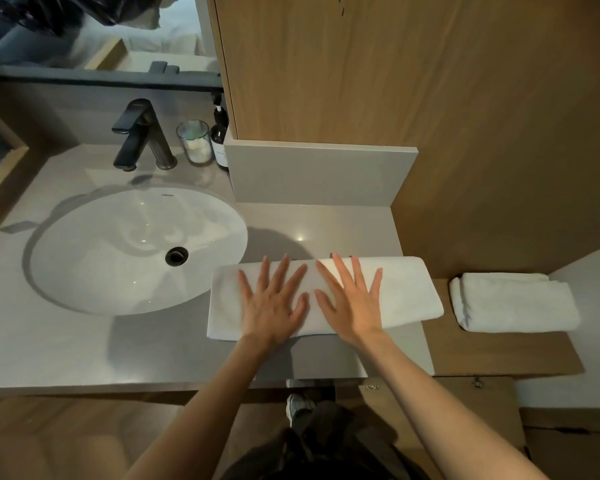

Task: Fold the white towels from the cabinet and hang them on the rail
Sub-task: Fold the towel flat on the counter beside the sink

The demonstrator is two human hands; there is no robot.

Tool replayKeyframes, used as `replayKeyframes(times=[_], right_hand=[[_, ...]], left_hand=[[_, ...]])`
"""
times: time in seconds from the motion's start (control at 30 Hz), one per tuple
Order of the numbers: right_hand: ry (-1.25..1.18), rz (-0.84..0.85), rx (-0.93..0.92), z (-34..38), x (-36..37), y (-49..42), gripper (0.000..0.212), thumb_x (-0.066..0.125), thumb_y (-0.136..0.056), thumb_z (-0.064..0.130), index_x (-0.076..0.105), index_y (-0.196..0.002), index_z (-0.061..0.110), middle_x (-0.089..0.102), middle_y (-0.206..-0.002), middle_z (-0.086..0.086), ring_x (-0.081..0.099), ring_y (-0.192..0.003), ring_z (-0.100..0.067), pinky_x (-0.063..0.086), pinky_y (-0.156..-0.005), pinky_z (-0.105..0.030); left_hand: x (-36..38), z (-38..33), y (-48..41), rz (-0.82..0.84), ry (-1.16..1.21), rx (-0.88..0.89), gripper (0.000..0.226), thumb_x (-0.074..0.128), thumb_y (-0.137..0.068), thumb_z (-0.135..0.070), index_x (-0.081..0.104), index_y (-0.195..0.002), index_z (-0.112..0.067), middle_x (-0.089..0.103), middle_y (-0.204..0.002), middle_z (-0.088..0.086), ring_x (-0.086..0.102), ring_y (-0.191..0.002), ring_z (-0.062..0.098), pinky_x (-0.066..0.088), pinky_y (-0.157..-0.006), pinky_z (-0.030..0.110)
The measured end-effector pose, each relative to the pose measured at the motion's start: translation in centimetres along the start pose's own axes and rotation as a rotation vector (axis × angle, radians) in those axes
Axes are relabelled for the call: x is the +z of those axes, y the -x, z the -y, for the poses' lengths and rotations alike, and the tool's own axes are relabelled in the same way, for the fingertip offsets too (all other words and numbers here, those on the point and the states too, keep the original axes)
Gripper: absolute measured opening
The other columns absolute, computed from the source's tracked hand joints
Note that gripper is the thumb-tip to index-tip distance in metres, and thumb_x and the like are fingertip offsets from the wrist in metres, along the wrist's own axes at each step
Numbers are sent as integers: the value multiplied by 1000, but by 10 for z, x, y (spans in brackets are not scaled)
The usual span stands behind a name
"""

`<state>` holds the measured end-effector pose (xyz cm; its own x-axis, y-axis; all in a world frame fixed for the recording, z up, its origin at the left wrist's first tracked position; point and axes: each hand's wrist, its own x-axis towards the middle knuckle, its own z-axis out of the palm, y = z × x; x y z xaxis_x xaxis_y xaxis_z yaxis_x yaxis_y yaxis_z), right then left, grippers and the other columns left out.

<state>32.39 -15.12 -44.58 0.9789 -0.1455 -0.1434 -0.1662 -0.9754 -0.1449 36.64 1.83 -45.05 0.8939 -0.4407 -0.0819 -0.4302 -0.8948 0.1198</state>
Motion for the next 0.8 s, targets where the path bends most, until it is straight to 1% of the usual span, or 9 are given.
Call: replayKeyframes(times=[0.07,0.17,0.27,0.37,0.47,0.6,0.7,0.77,0.8], right_hand=[[23,-11,-7,-13,0,0,65,2,-89,73,3,-150,50,-1,-163,9,-5,-150,-28,-12,-113,-62],[33,-8,-4,-33,-2,3,63,6,-90,75,-1,-148,53,-4,-163,9,-11,-149,-31,-14,-112,-65],[73,-21,42,-50,-4,6,67,1,-86,77,-5,-148,53,-7,-163,9,-11,-148,-34,-14,-110,-66],[99,-26,98,-64,-4,8,68,-1,-84,78,-9,-147,53,-11,-162,9,-14,-147,-39,-12,-110,-68],[104,-31,172,-74,-2,10,68,3,-85,81,-9,-146,54,-11,-162,7,-14,-144,-46,-8,-110,-71],[34,-14,253,-77,-2,12,71,6,-82,84,-5,-146,55,-12,-162,1,-13,-143,-49,-5,-112,-67],[-7,-4,305,-72,-5,9,68,8,-88,78,-4,-148,51,-16,-162,-3,-20,-144,-43,-12,-111,-66],[-44,-41,323,-61,-7,5,61,13,-96,64,4,-152,42,-11,-162,-8,-21,-145,-38,-15,-111,-66],[-65,-86,280,-50,-6,4,57,18,-100,53,11,-154,35,-4,-162,-11,-15,-147,-36,-12,-112,-66]], left_hand=[[-1,8,3,-18,11,-2,61,7,-93,-63,0,-150,-45,-6,-161,-8,-14,-147,25,-9,-113,62],[-2,21,7,-49,14,-20,61,10,-92,-64,7,-150,-45,1,-162,-6,-6,-148,27,-5,-114,61],[-1,32,10,-68,-10,-33,62,10,-92,-65,11,-150,-44,4,-162,-2,-3,-148,30,-3,-115,60],[1,41,16,-107,-24,-63,62,13,-93,-64,16,-150,-42,7,-161,4,1,-148,34,1,-115,61],[3,50,21,-106,-18,-102,63,15,-93,-64,14,-151,-40,4,-161,9,-1,-147,34,4,-116,60],[3,52,23,-117,-6,-103,62,15,-93,-62,14,-151,-39,5,-160,17,-1,-147,36,4,-118,56],[4,51,22,-126,15,-103,62,16,-94,-61,14,-151,-39,4,-160,18,-2,-147,36,3,-118,54],[4,51,22,-137,22,-106,62,17,-94,-61,15,-151,-38,4,-160,18,-3,-147,35,4,-118,55],[4,50,22,-138,23,-106,62,17,-94,-60,15,-151,-38,4,-160,18,-4,-147,35,4,-118,54]])
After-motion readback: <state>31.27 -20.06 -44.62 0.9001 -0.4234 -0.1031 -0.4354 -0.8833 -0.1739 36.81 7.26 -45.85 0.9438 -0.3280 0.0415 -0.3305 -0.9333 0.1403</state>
